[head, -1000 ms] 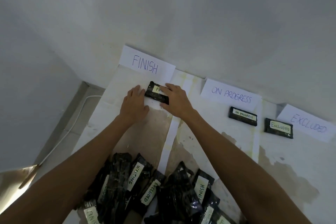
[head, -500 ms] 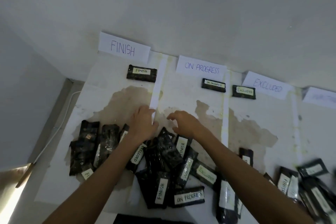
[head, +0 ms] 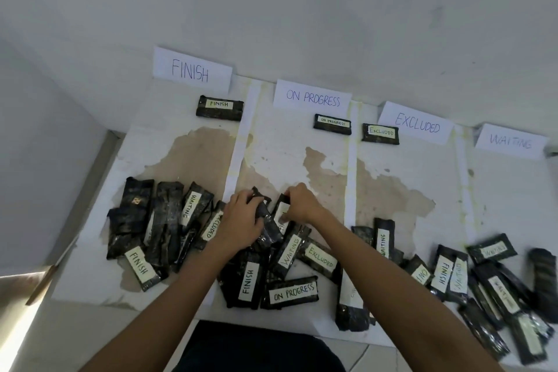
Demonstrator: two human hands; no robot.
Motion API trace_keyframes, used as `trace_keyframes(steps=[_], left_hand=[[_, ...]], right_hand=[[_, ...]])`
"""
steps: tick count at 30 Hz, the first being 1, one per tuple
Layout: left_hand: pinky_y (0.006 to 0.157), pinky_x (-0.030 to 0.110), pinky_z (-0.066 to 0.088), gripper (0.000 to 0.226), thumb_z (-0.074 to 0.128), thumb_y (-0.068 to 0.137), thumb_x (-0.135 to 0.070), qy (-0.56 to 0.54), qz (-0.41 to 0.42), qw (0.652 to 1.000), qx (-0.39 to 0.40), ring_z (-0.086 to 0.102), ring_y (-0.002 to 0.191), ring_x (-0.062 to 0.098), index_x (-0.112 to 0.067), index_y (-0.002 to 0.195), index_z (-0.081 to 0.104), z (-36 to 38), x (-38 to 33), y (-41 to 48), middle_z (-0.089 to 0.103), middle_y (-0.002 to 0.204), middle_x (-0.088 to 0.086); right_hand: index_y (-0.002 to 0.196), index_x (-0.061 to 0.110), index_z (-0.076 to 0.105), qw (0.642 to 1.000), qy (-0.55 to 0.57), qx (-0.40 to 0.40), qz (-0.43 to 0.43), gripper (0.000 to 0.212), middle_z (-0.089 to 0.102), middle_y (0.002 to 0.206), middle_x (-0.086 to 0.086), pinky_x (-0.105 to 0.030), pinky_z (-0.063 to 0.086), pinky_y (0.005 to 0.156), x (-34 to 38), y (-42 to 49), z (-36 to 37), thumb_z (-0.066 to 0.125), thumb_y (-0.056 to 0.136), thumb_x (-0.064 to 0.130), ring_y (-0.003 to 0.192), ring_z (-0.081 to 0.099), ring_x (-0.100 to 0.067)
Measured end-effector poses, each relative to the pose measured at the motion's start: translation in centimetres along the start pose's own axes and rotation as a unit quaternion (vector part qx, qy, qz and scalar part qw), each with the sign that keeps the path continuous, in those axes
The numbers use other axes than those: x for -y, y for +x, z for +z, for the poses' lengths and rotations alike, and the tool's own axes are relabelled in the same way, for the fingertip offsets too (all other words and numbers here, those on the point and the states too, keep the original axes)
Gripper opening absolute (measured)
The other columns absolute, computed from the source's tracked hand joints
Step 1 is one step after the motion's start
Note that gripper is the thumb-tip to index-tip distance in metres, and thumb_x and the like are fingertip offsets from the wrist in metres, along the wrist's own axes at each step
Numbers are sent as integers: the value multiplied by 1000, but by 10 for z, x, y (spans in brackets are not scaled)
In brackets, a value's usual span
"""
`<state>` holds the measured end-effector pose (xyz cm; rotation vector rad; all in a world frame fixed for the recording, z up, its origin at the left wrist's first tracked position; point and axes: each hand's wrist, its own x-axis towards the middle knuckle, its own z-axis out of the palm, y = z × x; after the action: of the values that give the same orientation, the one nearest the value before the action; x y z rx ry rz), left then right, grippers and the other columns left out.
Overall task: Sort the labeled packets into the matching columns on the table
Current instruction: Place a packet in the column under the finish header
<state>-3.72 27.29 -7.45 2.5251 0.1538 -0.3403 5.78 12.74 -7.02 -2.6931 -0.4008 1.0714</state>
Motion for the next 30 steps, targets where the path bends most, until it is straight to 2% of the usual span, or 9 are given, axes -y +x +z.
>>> trace_keyframes(steps=[2, 4, 7, 10, 14, 17, 20, 23, 30], left_hand=[[106, 40, 30, 49, 57, 84, -23, 1, 3, 1000, -8, 31, 129, 27, -17, 132, 48, -2, -6, -3, 40, 138, 9], [106, 39, 30, 50, 58, 84, -25, -3, 17, 1000, -13, 32, 129, 26, -17, 132, 47, -6, -12, -6, 42, 138, 7], [103, 37, 33, 58, 63, 80, -31, -10, 54, 998, -31, 38, 125, 24, -16, 133, 45, -12, -25, -10, 47, 134, 4], [99, 39, 37, 70, 67, 75, -39, -3, 79, 995, -59, 42, 120, 23, -15, 136, 41, -18, -35, -9, 49, 130, 3], [94, 39, 42, 73, 70, 75, -36, 6, 89, 992, -93, 47, 113, 25, -11, 137, 40, -33, -35, -8, 50, 128, 5], [85, 41, 49, 67, 70, 74, -29, 23, 99, 988, -120, 52, 104, 26, -8, 133, 44, -51, -21, -8, 54, 122, 7], [75, 38, 52, 64, 68, 69, -30, 50, 100, 986, -122, 54, 95, 24, -8, 126, 49, -73, 1, -4, 57, 113, 6], [73, 34, 51, 61, 68, 65, -31, 65, 76, 989, -106, 53, 92, 21, -11, 121, 52, -96, 28, 4, 57, 109, 4], [76, 39, 49, 70, 74, 61, -30, 133, 8, 989, -68, 52, 97, 28, -9, 123, 52, -153, 114, 52, 51, 114, 10]], right_hand=[[100, 2, 60, 998, 56, -5, -13, 36, 56, 97, -9, -32, 46, 70, -4, -8, -10, 78, 74, 21, 83, 56, -23], [96, 1, 59, 994, 103, -20, -23, 26, 55, 85, -8, -31, 42, 68, -8, -18, -24, 72, 80, 18, 75, 52, -21], [80, 8, 52, 976, 206, -62, -36, 20, 53, 78, -7, -41, 51, 68, -14, -32, -42, 70, 82, 15, 72, 55, -21], [72, 15, 47, 943, 323, -62, -45, 25, 57, 80, -6, -40, 59, 72, -8, -48, -53, 68, 85, 10, 85, 65, -25], [87, 7, 56, 914, 399, -39, -56, 13, 65, 97, -16, -29, 58, 65, 14, -54, -56, 68, 86, 12, 84, 68, -23], [88, 7, 55, 895, 441, -29, -59, 13, 64, 95, -16, -27, 58, 62, 37, -48, -54, 68, 85, 9, 83, 68, -24], [95, 6, 58, 883, 466, -19, -62, 13, 65, 99, -17, -31, 59, 64, 65, -38, -52, 66, 87, 11, 83, 68, -25], [107, 12, 59, 883, 466, -26, -53, 22, 65, 104, -11, -32, 58, 70, 96, -24, -51, 59, 92, 28, 88, 67, -23], [117, 14, 58, 946, 281, -124, -104, 30, 61, 116, -2, -25, 42, 87, 144, 36, -36, 47, 96, 34, 106, 56, -16]])
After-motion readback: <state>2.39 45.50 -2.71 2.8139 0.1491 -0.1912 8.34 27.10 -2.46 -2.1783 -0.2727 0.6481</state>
